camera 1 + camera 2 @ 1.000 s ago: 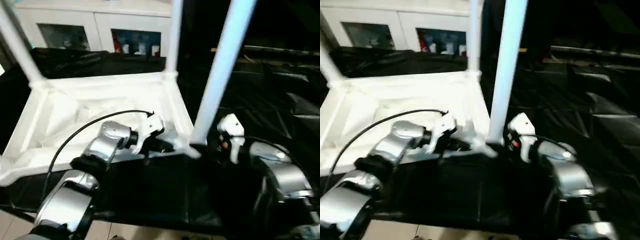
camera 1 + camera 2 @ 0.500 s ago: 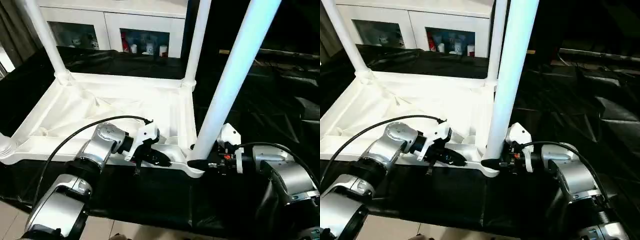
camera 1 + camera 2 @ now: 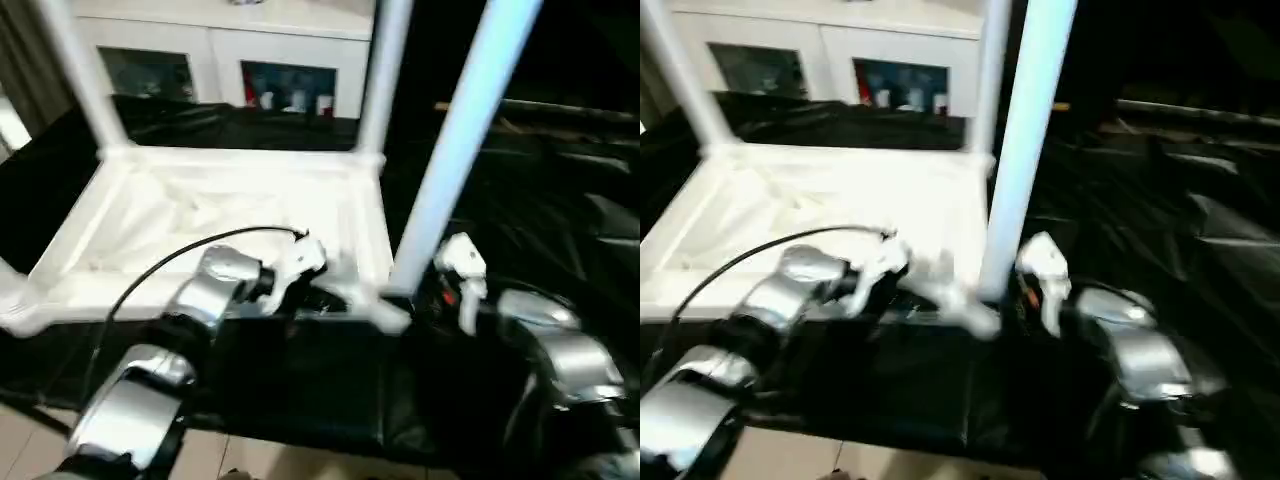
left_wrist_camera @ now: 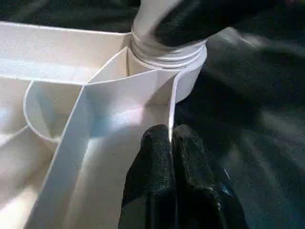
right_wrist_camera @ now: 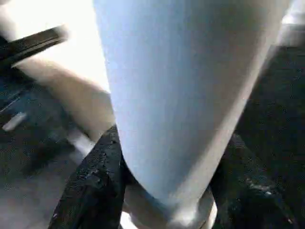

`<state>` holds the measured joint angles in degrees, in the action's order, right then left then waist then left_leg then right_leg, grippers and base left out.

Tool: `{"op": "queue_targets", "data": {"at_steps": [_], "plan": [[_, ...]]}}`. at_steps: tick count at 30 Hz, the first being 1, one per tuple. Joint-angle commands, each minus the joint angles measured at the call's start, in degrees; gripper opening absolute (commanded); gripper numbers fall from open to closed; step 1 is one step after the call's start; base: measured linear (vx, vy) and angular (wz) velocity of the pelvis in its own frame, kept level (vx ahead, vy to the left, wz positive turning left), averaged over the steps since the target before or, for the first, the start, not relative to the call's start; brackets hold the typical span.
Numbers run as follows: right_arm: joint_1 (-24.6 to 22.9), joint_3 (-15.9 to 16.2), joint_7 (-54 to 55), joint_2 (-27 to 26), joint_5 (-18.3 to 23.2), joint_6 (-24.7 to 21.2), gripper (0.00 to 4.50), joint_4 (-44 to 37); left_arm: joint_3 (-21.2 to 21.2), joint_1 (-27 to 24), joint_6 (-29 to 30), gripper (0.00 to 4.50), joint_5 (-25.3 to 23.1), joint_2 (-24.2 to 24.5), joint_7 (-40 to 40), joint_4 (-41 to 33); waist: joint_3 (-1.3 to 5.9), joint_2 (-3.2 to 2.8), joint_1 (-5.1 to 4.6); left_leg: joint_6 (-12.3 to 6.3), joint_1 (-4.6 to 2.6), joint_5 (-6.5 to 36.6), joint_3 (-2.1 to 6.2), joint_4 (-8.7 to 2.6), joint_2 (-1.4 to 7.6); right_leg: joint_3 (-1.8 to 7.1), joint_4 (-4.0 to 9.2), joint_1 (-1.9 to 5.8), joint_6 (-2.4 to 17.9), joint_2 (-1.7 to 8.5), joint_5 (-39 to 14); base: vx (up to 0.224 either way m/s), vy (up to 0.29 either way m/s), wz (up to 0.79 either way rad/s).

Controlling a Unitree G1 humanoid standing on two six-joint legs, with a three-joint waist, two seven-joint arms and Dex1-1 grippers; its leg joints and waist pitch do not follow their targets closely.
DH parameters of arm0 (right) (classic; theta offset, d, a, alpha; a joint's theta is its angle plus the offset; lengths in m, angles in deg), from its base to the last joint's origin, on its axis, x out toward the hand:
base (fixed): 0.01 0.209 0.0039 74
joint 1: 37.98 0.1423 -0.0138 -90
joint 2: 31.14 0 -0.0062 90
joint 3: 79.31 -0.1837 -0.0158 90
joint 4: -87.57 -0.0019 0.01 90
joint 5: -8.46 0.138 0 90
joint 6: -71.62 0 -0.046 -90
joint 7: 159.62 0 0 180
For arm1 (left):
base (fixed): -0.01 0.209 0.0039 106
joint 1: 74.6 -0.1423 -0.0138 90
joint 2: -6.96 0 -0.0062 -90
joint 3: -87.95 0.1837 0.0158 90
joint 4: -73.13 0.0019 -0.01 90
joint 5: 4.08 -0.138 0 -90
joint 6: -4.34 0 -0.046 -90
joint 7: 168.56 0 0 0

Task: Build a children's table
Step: Rotate leg to tighten

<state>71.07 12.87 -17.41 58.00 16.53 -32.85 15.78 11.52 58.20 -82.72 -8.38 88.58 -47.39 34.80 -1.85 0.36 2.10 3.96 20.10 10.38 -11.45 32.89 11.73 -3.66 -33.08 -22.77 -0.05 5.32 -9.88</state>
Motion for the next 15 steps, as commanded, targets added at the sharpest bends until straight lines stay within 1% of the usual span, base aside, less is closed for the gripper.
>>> {"op": "queue_targets", "data": {"at_steps": [1,2,3,4,5,6,7,9,10,12,13,14,15], "plan": [[-1.4,2.3,6.1,-3.6,-1.4,-2.3,2.00,3.9,-2.0,1.3,2.3,0.00,0.1,-2.9,10.3,1.9,2.37,0.42,-0.25,0.22,-0.56,20.0,1.20,-4.27,1.15,1.62,5.05,1.74,8.4,2.64,-25.9,0.000,0.000,0.00],[-0.9,1.1,10.9,-5.8,-1.8,-2.6,2.00,5.1,-2.0,1.6,2.7,0.00,-0.1,-4.6,12.8,2.4,2.30,0.16,-0.53,0.00,-0.66,21.0,1.15,-4.22,1.12,1.69,5.36,1.48,8.0,2.57,-26.6,0.000,0.000,0.00],[-0.2,-0.1,15.3,-7.9,-2.1,-2.8,1.99,6.3,-2.0,1.9,2.8,0.00,-0.3,-6.2,15.3,2.9,2.29,0.22,-0.69,-0.02,-0.62,21.4,1.17,-4.20,1.08,1.69,5.39,1.39,8.0,2.55,-26.8,0.000,0.000,0.00],[0.4,-0.9,18.4,-9.5,-2.2,-2.8,1.99,7.2,-1.9,2.1,2.6,0.00,-0.6,-7.6,17.3,3.2,2.30,0.03,-0.95,0.20,-0.62,21.8,1.23,-4.23,1.01,1.64,5.57,1.31,7.6,2.53,-27.5,0.000,0.000,0.00],[0.5,-1.0,18.9,-9.8,-2.1,-2.8,1.99,7.4,-1.8,2.1,2.5,0.00,-0.7,-7.9,17.6,3.2,2.38,0.16,-0.93,-0.07,-0.65,21.9,1.29,-4.18,0.85,1.51,5.75,1.38,6.8,2.51,-28.5,0.000,0.000,0.00],[1.4,-1.5,21.4,-12.0,-2.4,-2.2,1.99,8.3,-1.0,2.2,1.9,0.00,-1.2,-9.6,18.5,3.6,2.42,-0.12,-0.81,-0.52,-0.69,21.6,1.27,-4.17,0.83,1.56,5.86,1.38,6.4,2.51,-28.4,0.000,0.000,0.00],[1.6,-1.5,21.9,-12.6,-2.6,-2.0,1.99,8.4,-0.7,2.2,1.5,0.00,-1.3,-10.2,18.4,3.5,2.38,-0.07,-0.91,-0.63,-0.63,21.6,1.18,-4.15,0.83,1.64,5.93,1.22,6.4,2.47,-28.2,0.000,0.000,0.00],[1.9,-0.9,21.5,-13.2,-3.0,-1.5,1.99,8.6,-0.5,2.3,1.2,0.00,-1.4,-11.0,18.2,3.7,2.42,-0.04,-0.87,-0.90,-0.50,21.4,1.23,-4.20,0.78,1.56,5.93,1.33,6.1,2.41,-27.8,0.000,0.000,0.00],[2.1,-0.1,21.1,-13.4,-3.8,-0.8,1.99,8.9,-0.4,2.3,0.7,0.00,-1.5,-11.5,17.9,3.9,2.42,-0.05,-0.80,-1.14,-0.51,21.4,1.20,-4.23,0.82,1.59,5.91,1.34,6.1,2.41,-27.4,0.000,0.000,0.00],[2.3,0.9,20.7,-13.0,-4.7,0.1,1.99,9.3,0.2,2.4,0.4,0.00,-1.8,-11.4,17.3,4.0,2.38,-0.19,-0.83,-1.26,-0.41,21.8,1.29,-4.37,0.91,1.56,5.86,1.36,6.2,2.43,-27.2,0.000,0.000,0.00],[2.3,1.1,19.3,-12.6,-4.4,0.8,2.33,9.4,0.3,2.1,0.5,0.00,-1.8,-11.0,16.7,3.9,2.41,-0.06,-0.85,-1.28,-0.44,22.0,1.27,-4.37,0.93,1.54,5.89,1.32,6.2,2.43,-27.2,0.000,0.000,0.00],[2.4,0.5,18.8,-12.8,-3.7,0.7,2.33,9.4,0.3,2.1,0.7,0.00,-1.8,-10.8,16.6,4.0,2.38,-0.13,-0.88,-1.30,-0.38,22.4,1.30,-4.40,0.91,1.55,5.86,1.35,6.3,2.44,-27.3,0.000,0.000,0.00],[2.5,-0.2,17.9,-12.8,-2.8,0.5,2.68,9.1,0.4,1.9,0.9,0.00,-1.7,-10.4,16.0,3.9,2.36,-0.13,-0.90,-1.34,-0.42,22.6,1.29,-4.41,0.90,1.54,5.89,1.31,6.2,2.40,-27.5,0.000,0.000,0.00]]}}
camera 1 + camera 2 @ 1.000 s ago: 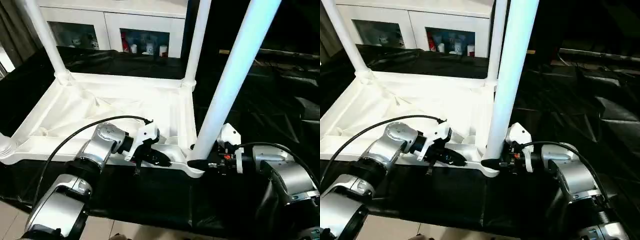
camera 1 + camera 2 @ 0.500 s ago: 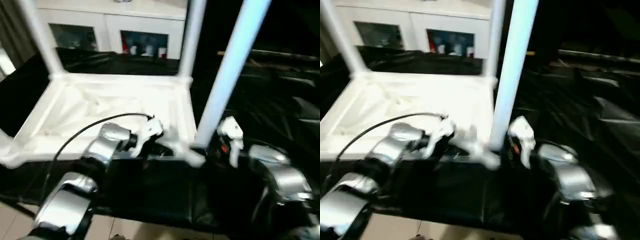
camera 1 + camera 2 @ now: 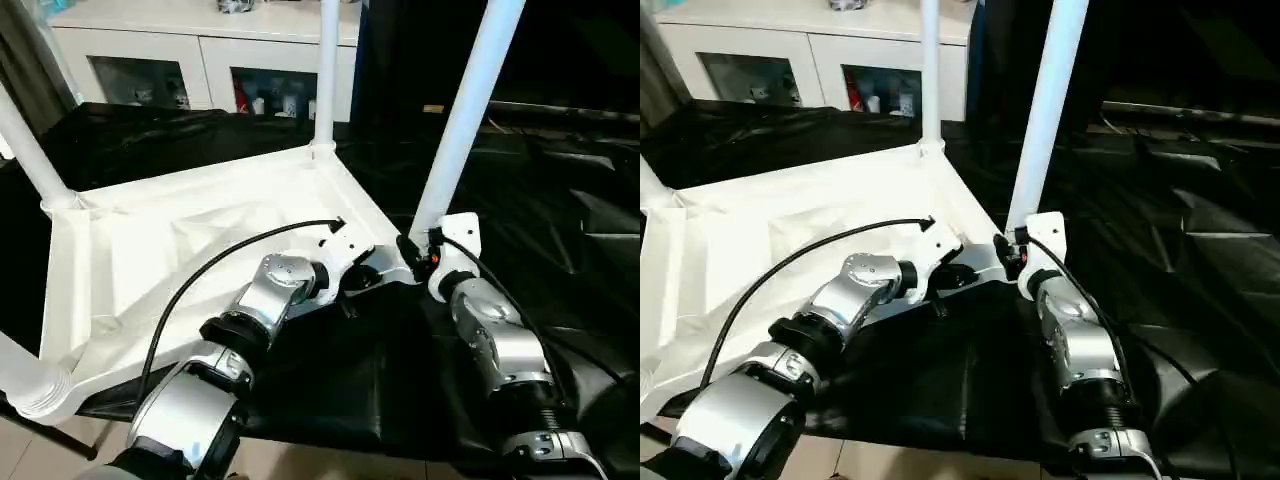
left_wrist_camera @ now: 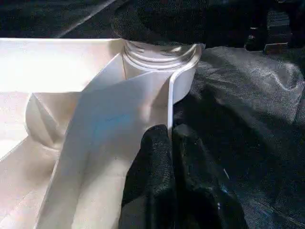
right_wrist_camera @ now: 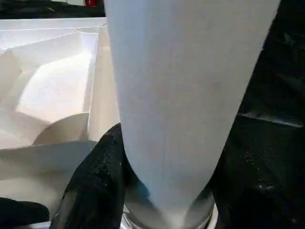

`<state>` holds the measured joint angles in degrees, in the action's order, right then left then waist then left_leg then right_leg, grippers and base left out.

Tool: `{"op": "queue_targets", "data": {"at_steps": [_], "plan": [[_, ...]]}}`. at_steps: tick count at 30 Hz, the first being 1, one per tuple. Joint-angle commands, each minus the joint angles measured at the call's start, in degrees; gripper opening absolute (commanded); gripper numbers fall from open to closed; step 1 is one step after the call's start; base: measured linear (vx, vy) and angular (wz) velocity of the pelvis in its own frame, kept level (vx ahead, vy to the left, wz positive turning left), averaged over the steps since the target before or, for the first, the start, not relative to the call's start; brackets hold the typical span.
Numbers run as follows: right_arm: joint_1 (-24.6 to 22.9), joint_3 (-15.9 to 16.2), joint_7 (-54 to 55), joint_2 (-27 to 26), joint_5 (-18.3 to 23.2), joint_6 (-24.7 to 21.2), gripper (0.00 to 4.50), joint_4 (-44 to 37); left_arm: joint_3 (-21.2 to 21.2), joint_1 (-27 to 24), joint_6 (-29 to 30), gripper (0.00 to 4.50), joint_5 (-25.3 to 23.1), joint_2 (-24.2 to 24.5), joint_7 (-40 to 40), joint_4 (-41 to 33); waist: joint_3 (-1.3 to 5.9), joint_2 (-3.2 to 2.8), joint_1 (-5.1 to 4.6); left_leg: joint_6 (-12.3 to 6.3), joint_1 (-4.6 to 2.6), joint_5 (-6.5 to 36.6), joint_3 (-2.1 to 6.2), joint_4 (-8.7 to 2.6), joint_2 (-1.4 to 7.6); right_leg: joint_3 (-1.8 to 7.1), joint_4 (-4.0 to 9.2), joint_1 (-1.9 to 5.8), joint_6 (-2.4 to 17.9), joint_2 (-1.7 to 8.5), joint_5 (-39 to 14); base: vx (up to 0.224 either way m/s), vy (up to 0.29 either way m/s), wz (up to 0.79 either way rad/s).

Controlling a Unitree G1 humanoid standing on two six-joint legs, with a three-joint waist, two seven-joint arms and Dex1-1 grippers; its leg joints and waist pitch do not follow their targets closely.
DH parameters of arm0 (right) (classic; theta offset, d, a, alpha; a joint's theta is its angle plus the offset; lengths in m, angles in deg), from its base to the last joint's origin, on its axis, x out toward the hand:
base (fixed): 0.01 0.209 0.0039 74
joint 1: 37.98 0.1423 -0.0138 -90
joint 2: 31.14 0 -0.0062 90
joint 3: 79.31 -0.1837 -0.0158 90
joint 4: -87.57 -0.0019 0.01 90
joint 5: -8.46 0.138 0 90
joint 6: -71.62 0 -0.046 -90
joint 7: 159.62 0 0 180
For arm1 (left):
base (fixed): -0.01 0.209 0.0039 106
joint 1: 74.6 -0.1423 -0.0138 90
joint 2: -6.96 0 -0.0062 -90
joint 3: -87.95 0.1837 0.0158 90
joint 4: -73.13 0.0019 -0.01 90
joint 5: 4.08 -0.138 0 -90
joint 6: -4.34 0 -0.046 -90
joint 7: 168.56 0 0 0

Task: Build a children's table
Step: Rotate leg to tighten

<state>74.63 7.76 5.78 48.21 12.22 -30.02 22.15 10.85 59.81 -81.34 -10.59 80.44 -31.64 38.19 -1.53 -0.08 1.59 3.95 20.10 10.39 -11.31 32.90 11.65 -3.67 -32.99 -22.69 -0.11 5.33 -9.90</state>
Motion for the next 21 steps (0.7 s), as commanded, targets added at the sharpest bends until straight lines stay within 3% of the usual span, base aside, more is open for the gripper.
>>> {"op": "queue_targets", "data": {"at_steps": [1,8,11,14,17,21], "plan": [[-1.0,4.5,-5.7,-3.1,2.2,-2.5,2.68,2.6,1.2,0.2,-0.4,0.00,0.5,-2.0,-0.2,0.5,2.07,0.54,-0.42,-1.49,-0.39,22.7,1.13,-4.40,0.96,1.56,5.82,1.24,6.2,2.41,-27.7,0.000,0.000,0.00],[-0.8,8.6,-17.6,2.8,1.9,-2.6,2.90,-0.3,1.6,-0.3,0.5,0.00,0.4,1.4,-6.5,0.0,2.16,0.63,-0.18,-2.55,0.06,20.1,1.00,-4.39,1.04,1.75,5.51,1.74,6.9,2.58,-25.7,0.000,0.000,0.00],[-2.9,13.1,-31.7,9.9,3.1,-1.6,2.90,-5.4,3.3,-1.2,0.8,0.00,0.1,5.1,-14.7,-1.0,2.24,0.74,0.20,-3.60,0.27,18.3,0.99,-4.36,1.13,1.81,5.32,2.24,7.0,2.60,-24.1,0.000,0.000,0.00],[-3.9,13.7,-37.4,12.9,5.1,-2.3,2.90,-8.4,4.4,-1.7,0.4,0.00,0.1,7.5,-20.0,-2.0,2.49,0.62,0.27,-4.32,0.48,15.6,0.93,-4.20,1.38,1.93,4.65,2.49,9.5,2.69,-18.7,0.000,0.000,0.00],[-4.6,13.9,-42.5,15.9,6.5,-3.1,2.90,-10.6,5.8,-2.4,0.0,0.00,0.0,10.2,-25.8,-3.4,2.61,0.51,0.29,-4.77,0.26,13.9,0.70,-4.01,1.51,1.96,4.00,2.55,12.3,2.57,-13.1,0.000,0.000,0.00],[-5.1,14.4,-48.5,20.0,7.2,-3.7,2.90,-11.8,6.7,-2.8,-0.3,0.00,0.0,13.4,-31.1,-4.8,2.38,0.27,0.62,-4.46,0.02,14.5,0.58,-4.15,1.76,1.88,3.94,2.56,13.5,2.52,-13.4,0.000,0.000,0.00]]}}
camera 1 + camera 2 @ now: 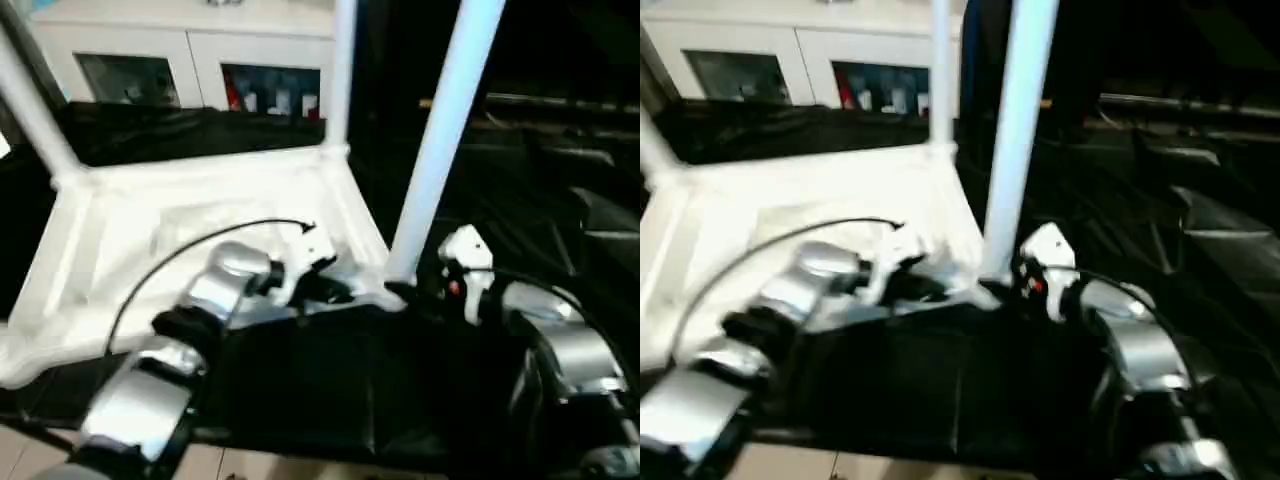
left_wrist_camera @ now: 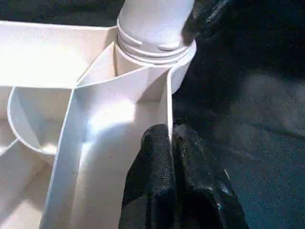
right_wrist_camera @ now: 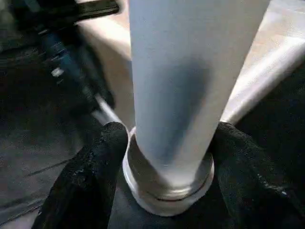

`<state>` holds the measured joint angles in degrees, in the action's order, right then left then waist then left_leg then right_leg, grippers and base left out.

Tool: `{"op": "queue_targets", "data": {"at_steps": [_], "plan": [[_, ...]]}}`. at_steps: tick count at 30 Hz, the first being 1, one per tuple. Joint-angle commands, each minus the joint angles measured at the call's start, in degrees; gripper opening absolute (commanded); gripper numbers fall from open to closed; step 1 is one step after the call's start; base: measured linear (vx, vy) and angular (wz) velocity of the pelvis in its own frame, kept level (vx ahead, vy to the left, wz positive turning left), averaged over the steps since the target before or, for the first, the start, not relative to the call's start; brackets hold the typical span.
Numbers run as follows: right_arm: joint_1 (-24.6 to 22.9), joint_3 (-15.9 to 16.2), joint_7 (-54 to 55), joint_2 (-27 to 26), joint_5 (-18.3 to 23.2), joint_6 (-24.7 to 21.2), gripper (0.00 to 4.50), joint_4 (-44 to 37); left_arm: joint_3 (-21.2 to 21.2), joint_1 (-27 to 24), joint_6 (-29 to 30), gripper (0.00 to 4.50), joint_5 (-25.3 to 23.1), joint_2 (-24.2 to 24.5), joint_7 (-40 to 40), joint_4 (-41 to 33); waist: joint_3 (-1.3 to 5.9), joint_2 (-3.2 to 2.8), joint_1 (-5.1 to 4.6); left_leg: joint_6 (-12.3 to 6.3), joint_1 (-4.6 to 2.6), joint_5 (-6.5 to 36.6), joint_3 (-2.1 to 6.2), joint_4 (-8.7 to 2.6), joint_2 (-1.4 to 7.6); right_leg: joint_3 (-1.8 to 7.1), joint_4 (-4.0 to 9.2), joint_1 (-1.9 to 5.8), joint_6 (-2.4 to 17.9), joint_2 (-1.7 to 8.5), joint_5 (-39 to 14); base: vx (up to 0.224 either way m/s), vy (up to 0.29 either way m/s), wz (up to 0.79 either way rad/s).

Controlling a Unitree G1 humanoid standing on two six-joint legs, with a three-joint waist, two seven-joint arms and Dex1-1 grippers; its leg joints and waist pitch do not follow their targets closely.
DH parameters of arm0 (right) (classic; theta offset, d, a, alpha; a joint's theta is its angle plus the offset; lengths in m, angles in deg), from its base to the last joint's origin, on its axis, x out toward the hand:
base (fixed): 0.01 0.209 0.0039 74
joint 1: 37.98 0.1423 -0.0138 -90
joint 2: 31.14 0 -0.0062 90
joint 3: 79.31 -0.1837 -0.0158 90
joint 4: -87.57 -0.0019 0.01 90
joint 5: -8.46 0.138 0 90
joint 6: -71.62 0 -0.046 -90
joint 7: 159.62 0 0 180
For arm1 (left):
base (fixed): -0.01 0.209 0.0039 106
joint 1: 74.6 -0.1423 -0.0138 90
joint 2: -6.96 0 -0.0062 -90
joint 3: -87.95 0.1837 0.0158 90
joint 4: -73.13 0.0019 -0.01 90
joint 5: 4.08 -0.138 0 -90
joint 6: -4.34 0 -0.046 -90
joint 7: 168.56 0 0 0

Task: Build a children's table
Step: Rotate leg to tighten

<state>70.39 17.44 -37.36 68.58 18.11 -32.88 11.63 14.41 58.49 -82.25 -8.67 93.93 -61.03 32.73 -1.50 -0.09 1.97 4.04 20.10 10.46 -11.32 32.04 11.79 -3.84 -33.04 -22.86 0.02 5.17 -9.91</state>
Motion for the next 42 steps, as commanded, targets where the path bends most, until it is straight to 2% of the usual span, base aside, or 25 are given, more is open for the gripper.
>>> {"op": "queue_targets", "data": {"at_steps": [1,6,8,10,13,14,15,19,25,26,27,28,29,30,31,32,33,35,36,38,39,42], "plan": [[-0.9,4.8,-5.6,-0.2,1.3,-0.8,2.90,-1.3,3.1,-1.5,0.5,0.00,-1.9,0.0,-1.9,0.6,2.40,0.30,0.25,-4.47,0.01,14.6,0.51,-3.20,1.60,2.05,3.92,2.73,13.4,2.65,-13.3,0.000,0.000,0.00],[-0.8,5.2,-9.9,2.5,1.7,-2.1,2.90,-2.0,3.2,-1.8,0.5,0.00,-1.6,2.4,-5.1,-0.6,2.33,0.29,0.51,-3.63,-0.10,15.7,0.52,-3.27,1.68,2.08,3.90,2.68,13.5,2.72,-14.4,0.000,0.000,0.00],[-0.6,5.3,-10.2,2.5,2.1,-2.6,2.58,-2.0,3.1,-2.0,0.8,0.00,-1.4,2.7,-5.6,-1.1,2.34,0.31,0.53,-3.49,-0.07,15.5,0.52,-3.26,1.67,2.11,3.89,2.67,13.4,2.76,-14.4,0.000,0.000,0.00],[-0.4,5.2,-10.3,2.1,2.6,-3.1,2.58,-2.1,3.2,-2.1,1.1,0.00,-1.2,2.9,-6.0,-1.5,2.40,0.31,0.59,-3.44,-0.07,15.0,0.53,-3.24,1.66,2.12,3.85,2.69,13.5,2.78,-14.1,0.000,0.000,0.00],[-0.1,5.2,-10.8,1.6,3.4,-3.6,2.21,-2.0,3.2,-2.2,1.3,0.00,-1.1,2.8,-6.2,-1.9,2.47,0.32,0.61,-3.42,-0.02,14.3,0.51,-3.17,1.60,2.09,3.71,2.74,13.7,2.73,-13.2,0.000,0.000,0.00],[-0.2,5.2,-11.0,1.5,3.6,-3.7,2.17,-2.0,3.2,-2.4,1.4,0.00,-1.0,2.8,-6.2,-2.1,2.50,0.31,0.61,-3.43,-0.02,14.1,0.51,-3.14,1.61,2.08,3.69,2.76,13.8,2.75,-12.9,0.000,0.000,0.00],[-0.2,5.2,-11.0,1.5,3.6,-3.7,2.14,-2.0,3.2,-2.4,1.4,0.00,-1.0,2.8,-6.2,-2.1,2.51,0.60,0.65,-3.55,0.00,13.8,0.53,-3.14,1.62,2.07,3.60,2.79,13.8,2.79,-13.0,0.000,0.000,0.00],[-0.9,5.6,-11.8,1.5,4.0,-4.3,2.04,-2.7,3.3,-2.7,1.6,0.00,-1.0,2.9,-6.4,-2.7,2.51,0.48,0.65,-3.60,-0.01,13.7,0.51,-3.12,1.64,2.10,3.67,2.77,13.6,2.81,-13.4,0.000,0.000,0.00],[-2.2,4.8,-8.7,-0.5,4.0,-4.3,2.01,-2.8,2.1,-2.3,1.6,0.00,-0.9,1.6,-1.8,-1.6,2.41,0.54,0.75,-3.40,-0.04,14.2,0.50,-3.12,1.52,2.08,3.90,2.65,13.0,2.82,-15.0,0.000,0.000,0.00],[-1.5,3.5,-1.0,-3.5,1.4,-3.7,2.01,0.8,0.5,-1.4,1.6,0.00,-1.3,-0.6,5.3,0.4,2.23,0.58,0.58,-3.12,-0.01,15.0,0.54,-3.26,1.49,2.06,4.12,2.49,12.4,2.77,-17.0,0.000,0.000,0.00],[-1.5,3.5,-1.0,-3.5,1.4,-3.7,2.01,0.8,0.5,-1.4,1.6,0.00,-1.3,-0.6,5.3,0.4,1.95,0.55,0.26,-2.13,-0.23,17.6,0.65,-3.32,1.28,1.93,4.66,2.07,11.3,2.89,-22.0,0.000,0.000,0.00],[-0.9,2.5,4.6,-5.7,-0.2,-3.6,2.01,3.3,-0.5,-0.7,1.8,0.00,-1.2,-2.4,9.7,1.6,1.90,0.63,0.17,-1.74,-0.39,18.9,0.84,-3.37,1.22,1.82,4.96,2.09,10.4,2.93,-24.9,-0.050,0.006,-0.01],[-0.2,1.4,11.1,-8.4,-1.8,-3.7,2.00,6.2,-1.8,0.0,2.5,0.00,-0.9,-4.6,14.6,2.7,1.77,0.53,-0.18,-0.89,-0.67,20.6,0.93,-3.35,1.13,1.73,5.39,1.57,8.8,2.84,-29.1,-0.050,0.006,-0.01],[0.0,1.1,13.7,-9.6,-2.3,-3.8,2.00,6.9,-2.1,0.1,2.8,0.00,-0.6,-5.5,15.7,2.9,1.81,0.56,-0.50,-0.18,-1.00,22.0,1.15,-3.23,0.98,1.54,5.83,1.33,7.5,2.94,-32.3,0.000,0.000,0.00],[0.1,0.8,15.3,-10.4,-2.4,-4.0,2.00,7.2,-2.3,0.2,2.9,0.00,-0.6,-6.2,16.7,3.1,1.79,0.62,-0.67,-0.10,-0.82,22.2,1.32,-3.33,0.96,1.48,5.87,1.48,7.0,2.94,-32.9,-0.055,0.029,-0.09],[0.4,-0.3,20.5,-13.2,-2.8,-4.8,1.99,8.0,-2.8,0.7,3.3,0.00,-0.5,-8.2,20.0,3.6,1.54,0.58,-1.06,-0.17,-0.26,23.3,1.61,-3.72,0.99,1.17,6.03,1.68,5.6,2.73,-34.3,-0.055,0.029,-0.09],[0.8,-1.4,24.4,-15.1,-2.9,-5.2,1.99,8.7,-2.7,0.9,3.4,0.00,-0.6,-9.4,21.4,3.8,1.63,0.44,-1.36,0.08,-0.68,24.9,1.73,-3.64,0.88,0.92,6.55,1.34,4.5,2.81,-36.0,0.000,0.000,0.00],[1.2,-2.5,27.5,-16.8,-2.8,-5.7,1.99,9.5,-2.7,1.0,3.2,0.00,-0.8,-10.5,23.2,4.1,1.82,0.33,-1.72,0.12,-0.80,25.3,1.88,-3.66,0.89,0.96,6.65,1.24,4.6,2.91,-35.1,0.000,0.000,0.00],[1.5,-3.4,30.1,-18.2,-2.8,-5.8,1.98,10.2,-2.7,1.1,3.0,0.00,-1.1,-11.5,24.7,4.3,1.84,0.39,-2.30,-0.28,-0.38,26.0,2.06,-3.97,0.90,0.71,6.74,1.67,4.5,2.71,-33.5,0.000,0.000,0.00],[2.5,-4.8,35.8,-21.7,-3.2,-4.8,1.98,11.8,-1.9,1.0,2.3,0.00,-1.9,-14.3,26.9,4.5,1.81,0.20,-2.55,-0.45,-0.86,27.4,1.95,-3.88,0.84,0.72,7.08,1.06,4.7,2.70,-33.5,0.000,0.000,0.00],[2.9,-4.9,37.4,-22.8,-4.0,-3.9,1.98,12.4,-1.4,1.0,1.9,0.00,-2.3,-15.3,27.1,4.8,1.77,0.30,-2.73,-0.50,-0.80,27.7,1.93,-3.89,0.79,0.69,7.22,1.02,4.7,2.70,-33.5,0.000,0.000,0.00],[3.3,-4.6,39.0,-24.0,-5.0,-2.5,1.98,12.5,-0.6,1.0,1.2,0.00,-3.2,-16.3,27.4,5.2,1.63,0.04,-3.00,-0.54,-1.23,29.4,2.04,-4.06,0.82,0.43,7.62,0.93,4.5,2.66,-33.4,0.000,0.000,0.00]]}}
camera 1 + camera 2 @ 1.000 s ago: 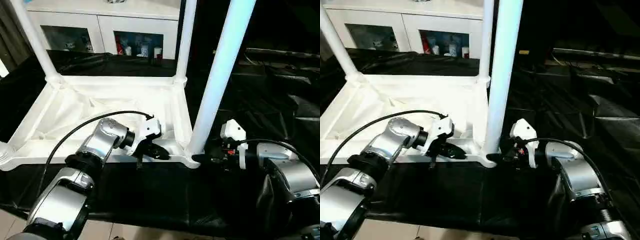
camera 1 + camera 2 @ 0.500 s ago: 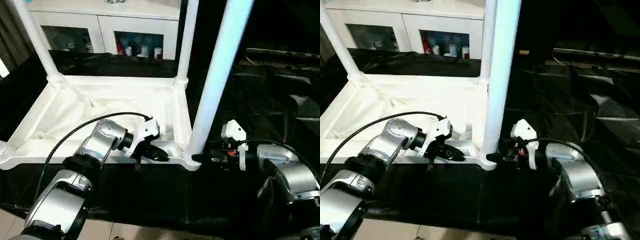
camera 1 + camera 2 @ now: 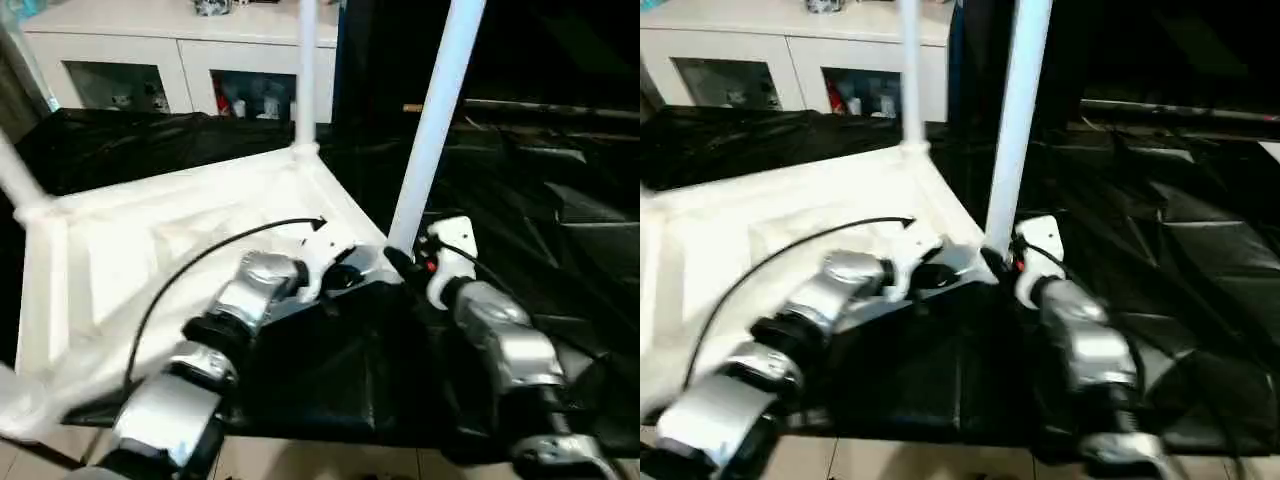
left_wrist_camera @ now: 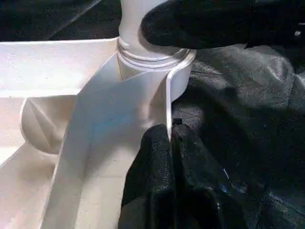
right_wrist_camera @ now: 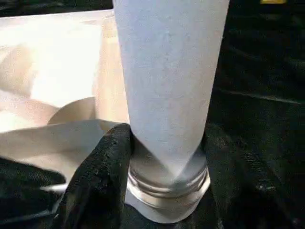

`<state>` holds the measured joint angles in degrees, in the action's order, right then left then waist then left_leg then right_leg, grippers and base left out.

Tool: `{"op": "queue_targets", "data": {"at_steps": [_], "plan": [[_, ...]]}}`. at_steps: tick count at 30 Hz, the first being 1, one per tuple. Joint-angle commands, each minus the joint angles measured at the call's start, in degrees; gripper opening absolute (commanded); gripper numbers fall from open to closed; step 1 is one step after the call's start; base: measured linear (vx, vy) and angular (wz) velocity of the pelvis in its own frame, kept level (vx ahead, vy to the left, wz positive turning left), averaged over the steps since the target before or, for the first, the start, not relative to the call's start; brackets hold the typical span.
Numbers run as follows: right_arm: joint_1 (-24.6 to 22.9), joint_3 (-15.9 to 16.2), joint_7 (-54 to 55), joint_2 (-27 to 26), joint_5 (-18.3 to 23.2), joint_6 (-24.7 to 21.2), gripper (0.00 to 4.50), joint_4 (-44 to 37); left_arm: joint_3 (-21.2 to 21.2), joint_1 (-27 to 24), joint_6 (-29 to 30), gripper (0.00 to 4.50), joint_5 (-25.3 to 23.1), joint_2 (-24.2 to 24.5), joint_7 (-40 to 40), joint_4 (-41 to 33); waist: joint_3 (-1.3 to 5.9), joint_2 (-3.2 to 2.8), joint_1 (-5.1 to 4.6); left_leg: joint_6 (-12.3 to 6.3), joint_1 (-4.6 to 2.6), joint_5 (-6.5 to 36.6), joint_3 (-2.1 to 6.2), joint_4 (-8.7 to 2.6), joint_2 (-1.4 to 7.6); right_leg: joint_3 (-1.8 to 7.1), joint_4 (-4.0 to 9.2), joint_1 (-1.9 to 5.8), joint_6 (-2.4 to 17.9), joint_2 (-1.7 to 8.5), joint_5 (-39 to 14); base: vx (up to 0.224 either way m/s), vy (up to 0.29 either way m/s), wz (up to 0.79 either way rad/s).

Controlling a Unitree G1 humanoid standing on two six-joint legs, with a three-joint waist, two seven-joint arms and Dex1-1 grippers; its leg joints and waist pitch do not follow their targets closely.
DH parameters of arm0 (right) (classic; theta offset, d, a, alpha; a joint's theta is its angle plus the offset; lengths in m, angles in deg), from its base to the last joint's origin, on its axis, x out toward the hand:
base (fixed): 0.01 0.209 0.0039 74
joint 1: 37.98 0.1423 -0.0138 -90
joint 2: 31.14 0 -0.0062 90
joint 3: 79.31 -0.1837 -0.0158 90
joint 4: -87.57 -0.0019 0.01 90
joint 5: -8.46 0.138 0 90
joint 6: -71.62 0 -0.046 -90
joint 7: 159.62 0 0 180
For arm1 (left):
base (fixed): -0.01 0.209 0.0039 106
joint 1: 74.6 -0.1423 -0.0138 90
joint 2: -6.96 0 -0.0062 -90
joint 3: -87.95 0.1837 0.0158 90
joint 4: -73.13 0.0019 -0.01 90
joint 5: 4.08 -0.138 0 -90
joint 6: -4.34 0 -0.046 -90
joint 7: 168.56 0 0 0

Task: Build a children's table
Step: Rotate leg to tighten

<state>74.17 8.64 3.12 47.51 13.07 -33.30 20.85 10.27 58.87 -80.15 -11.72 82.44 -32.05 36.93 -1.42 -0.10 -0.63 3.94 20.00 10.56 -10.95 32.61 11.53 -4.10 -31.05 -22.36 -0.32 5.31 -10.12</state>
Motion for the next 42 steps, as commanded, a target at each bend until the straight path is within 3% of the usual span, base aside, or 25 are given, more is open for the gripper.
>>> {"op": "queue_targets", "data": {"at_steps": [1,2,5,7,9,10,12,15,19,21,23,26,30,32,37,39,42], "plan": [[-0.5,4.3,-1.6,-2.9,0.0,-1.7,1.98,3.2,3.7,0.6,-1.0,0.00,-0.3,-4.8,-1.7,1.0,1.52,0.06,-0.44,-0.58,-1.19,29.6,1.64,-4.62,1.08,0.69,5.73,0.39,4.8,2.52,-33.3,0.000,0.000,0.00],[-0.5,4.4,-2.2,-2.5,0.0,-1.2,1.98,3.0,3.8,0.6,-1.3,0.00,-0.4,-4.6,-2.0,1.1,1.52,0.02,-0.44,-0.74,-1.20,29.7,1.64,-4.63,1.06,0.77,5.75,0.38,5.0,2.58,-33.1,0.000,0.000,0.00],[-0.6,3.9,-3.7,-1.8,0.7,-0.4,2.68,2.6,3.9,0.5,-1.9,0.00,-0.4,-3.8,-3.4,1.2,1.55,0.11,-0.61,-0.91,-0.95,29.4,1.65,-4.79,1.13,1.10,5.47,0.49,5.6,2.64,-31.4,0.000,0.000,0.00],[-0.7,3.0,-6.4,-0.6,1.9,-0.2,2.70,2.1,4.1,0.2,-2.5,0.00,-0.5,-2.5,-6.2,1.0,1.63,0.18,-0.58,-1.25,-0.80,28.8,1.59,-4.82,1.17,1.33,5.27,0.62,6.2,2.69,-30.2,0.000,0.000,0.00],[-1.1,3.9,-11.4,2.0,2.5,-0.4,2.99,0.6,4.3,-0.2,-2.5,0.00,-0.4,-0.7,-9.8,0.3,1.88,0.11,-0.42,-1.79,-0.29,26.5,1.53,-4.91,1.32,1.69,4.74,1.15,7.5,2.88,-26.6,0.000,0.000,0.00],[-1.2,4.1,-12.3,2.5,2.6,-0.5,3.08,0.3,4.4,-0.2,-2.6,0.00,-0.4,-0.4,-10.4,0.2,1.96,0.10,-0.28,-1.94,-0.37,25.7,1.39,-4.85,1.40,1.84,4.58,1.13,8.2,2.88,-25.0,0.000,0.000,0.00],[-2.2,6.2,-19.9,6.1,3.9,-1.1,3.12,-2.7,4.8,-0.5,-2.8,0.00,-0.2,1.5,-13.7,-0.3,2.16,0.18,0.19,-3.13,0.06,21.7,1.08,-4.68,1.52,2.15,3.67,1.79,10.7,2.87,-18.3,0.026,-0.008,0.02],[-3.9,9.6,-29.6,11.7,4.5,-1.0,3.12,-6.7,5.6,-1.0,-3.2,0.00,0.1,4.1,-19.5,-1.2,2.26,0.25,0.69,-4.45,0.01,19.0,0.62,-4.25,1.54,2.34,3.24,1.86,12.5,2.88,-15.5,0.058,-0.026,0.04],[-4.4,10.5,-36.5,16.3,4.8,-0.2,3.12,-8.3,6.2,-1.7,-4.2,0.00,1.0,7.3,-27.0,-2.6,2.62,0.40,1.62,-5.74,0.27,13.6,0.46,-3.74,1.62,2.53,2.27,2.25,14.2,3.00,-10.4,0.041,-0.031,0.03],[-4.3,10.5,-39.0,17.7,5.3,-0.2,3.12,-8.6,6.4,-2.1,-4.2,0.00,1.5,8.7,-30.8,-3.6,2.96,0.22,2.13,-7.13,0.50,8.5,0.31,-3.33,1.62,2.49,1.13,2.68,16.2,2.94,-2.6,0.027,-0.021,0.00],[-3.7,10.9,-42.8,20.1,5.9,-0.6,3.12,-8.7,7.1,-2.8,-3.7,0.00,2.8,11.4,-37.0,-5.7,2.91,0.26,2.86,-7.60,0.45,7.3,0.11,-3.17,1.75,2.31,0.64,2.77,17.2,2.69,-0.1,0.029,-0.021,-0.02],[-3.6,11.4,-45.3,21.2,6.4,-0.9,3.12,-9.3,6.8,-2.9,-2.9,0.00,3.7,12.2,-38.8,-6.5,2.73,0.22,3.46,-7.11,0.00,9.1,-0.21,-3.16,2.05,2.33,0.68,2.38,17.5,2.65,-1.9,0.000,0.000,0.00],[-3.7,12.3,-47.9,22.3,7.2,-1.7,3.12,-10.2,6.7,-2.9,-2.8,0.00,3.8,13.2,-40.0,-6.8,2.23,0.12,3.97,-4.06,-0.20,13.9,-0.11,-3.61,2.13,2.39,1.49,2.08,14.8,2.69,-11.9,0.000,0.000,0.00],[-3.7,12.6,-48.9,22.4,7.6,-2.3,3.12,-10.7,6.7,-3.2,-2.2,0.00,4.1,13.8,-40.9,-7.7,2.20,0.18,4.02,-3.29,-0.23,14.6,-0.07,-3.69,2.12,2.48,1.65,2.04,14.0,2.75,-13.7,0.000,0.000,0.00],[-3.7,12.6,-48.7,21.6,8.5,-2.7,2.60,-10.7,6.4,-3.4,-2.4,0.00,4.3,13.7,-39.7,-8.0,2.39,0.29,4.03,-3.13,-0.07,13.0,-0.03,-3.57,1.95,2.51,1.46,2.11,13.7,2.69,-12.1,0.000,0.000,0.00],[-4.0,12.8,-48.7,21.3,8.6,-2.8,2.56,-10.9,6.1,-3.2,-2.8,0.00,4.2,13.2,-38.3,-7.4,2.41,0.23,4.05,-3.57,0.02,12.0,-0.07,-3.46,1.90,2.44,1.29,2.16,14.2,2.63,-10.0,0.000,0.000,0.00],[-4.5,12.8,-48.3,20.9,8.7,-3.1,2.53,-11.3,5.7,-2.8,-3.0,0.00,3.9,12.7,-36.6,-6.9,2.33,0.27,4.04,-3.62,0.04,12.5,-0.06,-3.49,1.86,2.40,1.46,2.16,14.0,2.64,-11.5,0.000,0.000,0.00]]}}
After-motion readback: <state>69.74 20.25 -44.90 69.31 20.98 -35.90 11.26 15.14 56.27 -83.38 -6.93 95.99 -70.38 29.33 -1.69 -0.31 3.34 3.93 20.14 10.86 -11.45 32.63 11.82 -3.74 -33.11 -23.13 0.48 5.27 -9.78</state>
